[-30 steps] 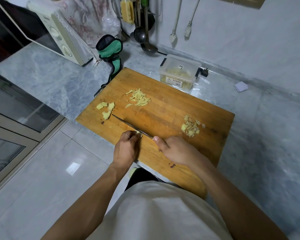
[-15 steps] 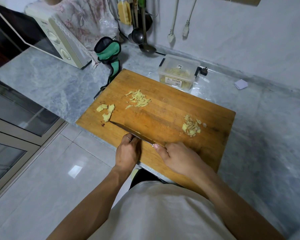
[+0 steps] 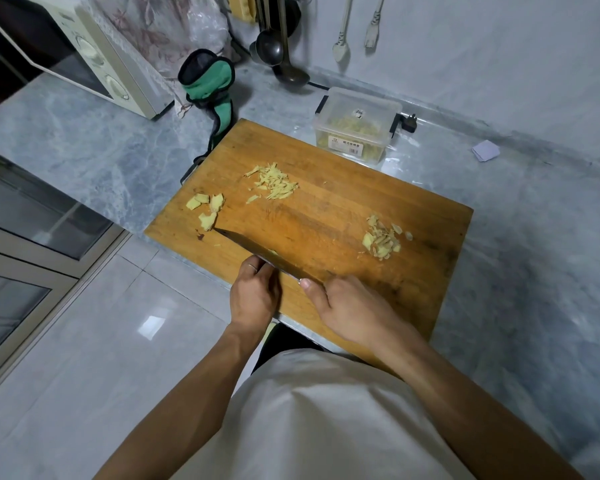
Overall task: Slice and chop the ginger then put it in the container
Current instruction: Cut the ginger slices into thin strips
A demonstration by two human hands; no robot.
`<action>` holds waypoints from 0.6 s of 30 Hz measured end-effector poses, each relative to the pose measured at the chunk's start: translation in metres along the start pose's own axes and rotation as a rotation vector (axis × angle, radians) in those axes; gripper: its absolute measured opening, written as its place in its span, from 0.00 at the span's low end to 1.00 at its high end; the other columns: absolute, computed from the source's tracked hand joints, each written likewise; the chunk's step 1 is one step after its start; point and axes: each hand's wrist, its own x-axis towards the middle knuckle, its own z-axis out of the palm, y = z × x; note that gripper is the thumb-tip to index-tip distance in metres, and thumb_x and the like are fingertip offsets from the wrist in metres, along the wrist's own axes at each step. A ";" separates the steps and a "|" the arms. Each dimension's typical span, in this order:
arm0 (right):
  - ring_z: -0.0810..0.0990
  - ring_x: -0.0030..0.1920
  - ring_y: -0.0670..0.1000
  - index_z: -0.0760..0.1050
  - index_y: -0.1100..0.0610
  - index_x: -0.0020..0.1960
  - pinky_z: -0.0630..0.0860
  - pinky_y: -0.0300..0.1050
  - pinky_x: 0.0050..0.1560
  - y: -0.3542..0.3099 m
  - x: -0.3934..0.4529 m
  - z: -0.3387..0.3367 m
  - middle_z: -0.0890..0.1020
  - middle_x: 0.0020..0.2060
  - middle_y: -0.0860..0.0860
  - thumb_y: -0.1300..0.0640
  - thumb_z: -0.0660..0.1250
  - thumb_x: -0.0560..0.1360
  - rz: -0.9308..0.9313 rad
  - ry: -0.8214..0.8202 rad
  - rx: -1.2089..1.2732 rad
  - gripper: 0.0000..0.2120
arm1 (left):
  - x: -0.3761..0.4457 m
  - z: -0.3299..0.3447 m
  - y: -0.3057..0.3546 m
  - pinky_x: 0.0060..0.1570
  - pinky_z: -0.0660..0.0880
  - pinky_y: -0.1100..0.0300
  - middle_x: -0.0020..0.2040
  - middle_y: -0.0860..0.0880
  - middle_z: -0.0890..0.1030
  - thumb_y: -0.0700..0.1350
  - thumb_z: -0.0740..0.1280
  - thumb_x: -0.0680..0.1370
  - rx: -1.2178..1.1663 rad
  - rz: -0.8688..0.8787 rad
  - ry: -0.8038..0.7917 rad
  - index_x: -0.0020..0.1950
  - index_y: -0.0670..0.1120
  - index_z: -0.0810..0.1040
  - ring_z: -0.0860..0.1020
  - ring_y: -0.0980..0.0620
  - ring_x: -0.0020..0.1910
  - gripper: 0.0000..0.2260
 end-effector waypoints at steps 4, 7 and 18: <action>0.75 0.35 0.60 0.64 0.55 0.31 0.73 0.50 0.36 -0.006 -0.003 0.002 0.76 0.32 0.57 0.37 0.46 0.84 0.029 -0.008 -0.010 0.31 | 0.002 -0.001 0.002 0.31 0.67 0.59 0.48 0.40 0.81 0.29 0.70 0.69 -0.016 0.037 0.053 0.50 0.42 0.83 0.80 0.38 0.43 0.13; 0.75 0.31 0.58 0.66 0.57 0.31 0.69 0.47 0.32 -0.007 -0.001 0.003 0.74 0.29 0.55 0.38 0.46 0.84 0.022 0.001 -0.027 0.32 | 0.004 -0.001 -0.002 0.30 0.68 0.59 0.47 0.41 0.81 0.29 0.70 0.69 -0.014 0.069 0.057 0.49 0.42 0.83 0.80 0.39 0.44 0.13; 0.69 0.30 0.54 0.62 0.52 0.31 0.65 0.46 0.36 -0.016 0.002 0.002 0.70 0.28 0.51 0.39 0.46 0.85 0.064 -0.042 -0.059 0.28 | 0.009 0.004 -0.014 0.31 0.70 0.59 0.45 0.42 0.80 0.30 0.73 0.67 -0.055 0.178 0.116 0.48 0.41 0.84 0.78 0.42 0.46 0.12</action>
